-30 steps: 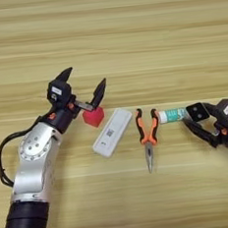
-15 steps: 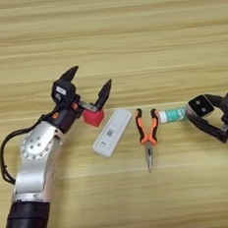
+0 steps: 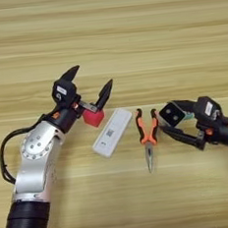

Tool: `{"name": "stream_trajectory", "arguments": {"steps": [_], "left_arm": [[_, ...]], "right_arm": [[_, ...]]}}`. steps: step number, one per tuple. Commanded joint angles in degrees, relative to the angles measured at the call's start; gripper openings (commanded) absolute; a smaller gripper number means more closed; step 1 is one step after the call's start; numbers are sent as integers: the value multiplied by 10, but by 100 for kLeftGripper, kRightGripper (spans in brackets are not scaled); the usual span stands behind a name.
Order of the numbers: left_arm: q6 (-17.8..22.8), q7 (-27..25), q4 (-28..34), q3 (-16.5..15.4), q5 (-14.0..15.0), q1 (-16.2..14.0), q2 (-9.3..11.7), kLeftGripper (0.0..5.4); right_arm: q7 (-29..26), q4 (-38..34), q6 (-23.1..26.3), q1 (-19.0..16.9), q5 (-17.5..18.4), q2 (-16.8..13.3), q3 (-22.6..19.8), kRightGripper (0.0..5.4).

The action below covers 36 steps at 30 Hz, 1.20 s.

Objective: Move the objects on the table

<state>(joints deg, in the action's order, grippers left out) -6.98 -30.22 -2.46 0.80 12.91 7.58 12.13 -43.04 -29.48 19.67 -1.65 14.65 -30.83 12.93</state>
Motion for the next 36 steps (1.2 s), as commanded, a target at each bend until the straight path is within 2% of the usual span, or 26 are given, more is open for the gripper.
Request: {"name": "stream_trajectory", "arguments": {"steps": [1,12,16,25,36], "left_arm": [[5,2,7,3,-3,4,0,540],[3,9,8,10,-5,4,-6,540],[2,11,9,10,-4,4,-6,540],[8,13,21,12,-3,-1,-7,540],[10,16,24,14,-3,-2,-7,540]], "right_arm": [[-11,7,16,29,-12,10,48,294],[-42,50,38,73,-13,33,119,294],[-81,88,33,87,-15,22,140,294],[-129,141,19,129,-50,30,188,294],[-134,230,-12,153,-78,75,218,293]]}}
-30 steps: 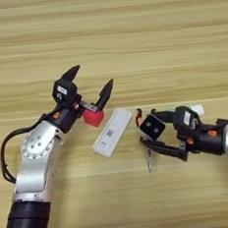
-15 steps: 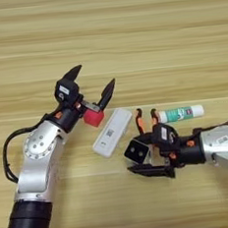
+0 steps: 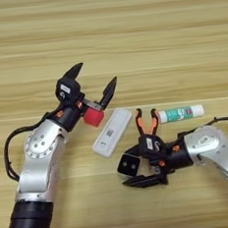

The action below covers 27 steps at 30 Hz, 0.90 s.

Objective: Move the objects on the table

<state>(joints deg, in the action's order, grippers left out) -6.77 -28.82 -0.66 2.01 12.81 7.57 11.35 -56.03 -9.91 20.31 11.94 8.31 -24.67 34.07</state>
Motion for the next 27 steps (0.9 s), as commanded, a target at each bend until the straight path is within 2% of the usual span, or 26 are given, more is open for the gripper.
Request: {"name": "stream_trajectory", "arguments": {"steps": [1,6,15,27], "left_arm": [[8,2,7,2,-2,-2,1,540],[8,0,4,0,-1,-1,2,540],[6,-2,1,-3,1,-2,5,540],[9,0,8,-1,1,-5,6,540]], "right_arm": [[-3,44,-22,20,-17,18,8,293],[-3,89,-42,30,-37,38,17,293],[-10,132,-62,30,-57,46,20,293],[-25,132,-50,21,-48,50,19,293]]}}
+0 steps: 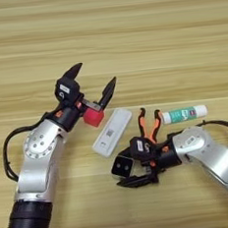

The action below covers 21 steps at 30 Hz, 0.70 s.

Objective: Move the objects on the table

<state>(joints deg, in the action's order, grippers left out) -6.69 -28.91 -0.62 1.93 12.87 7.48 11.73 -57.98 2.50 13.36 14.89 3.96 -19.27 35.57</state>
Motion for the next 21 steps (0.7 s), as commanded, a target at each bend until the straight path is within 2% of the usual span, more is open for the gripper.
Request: {"name": "stream_trajectory", "arguments": {"steps": [1,21], "left_arm": [[9,1,8,0,1,-4,2,540],[6,0,3,0,0,-2,1,540]], "right_arm": [[-6,6,20,-10,-4,-5,3,293],[3,-25,19,-15,-3,-9,-7,511]]}}
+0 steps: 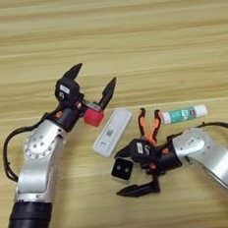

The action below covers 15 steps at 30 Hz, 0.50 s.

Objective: Move the objects on the table

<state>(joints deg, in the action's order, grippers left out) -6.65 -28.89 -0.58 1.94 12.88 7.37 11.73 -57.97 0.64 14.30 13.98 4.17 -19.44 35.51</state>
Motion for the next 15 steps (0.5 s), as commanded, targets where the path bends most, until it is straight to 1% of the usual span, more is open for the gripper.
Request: {"name": "stream_trajectory", "arguments": {"steps": [1,2,3,11,15], "left_arm": [[5,0,2,0,-1,-1,1,540],[5,0,2,0,-1,-1,0,540],[5,1,1,1,-1,0,0,540],[4,0,0,1,-1,-1,0,540],[4,0,-1,1,-1,0,0,540]], "right_arm": [[4,-10,10,-7,-4,-8,-8,518],[4,-14,11,-7,-3,-8,-10,534],[5,-17,11,-7,-1,-8,-12,537],[11,-70,27,-18,17,-11,-35,537],[15,-102,36,-25,30,-23,-54,537]]}}
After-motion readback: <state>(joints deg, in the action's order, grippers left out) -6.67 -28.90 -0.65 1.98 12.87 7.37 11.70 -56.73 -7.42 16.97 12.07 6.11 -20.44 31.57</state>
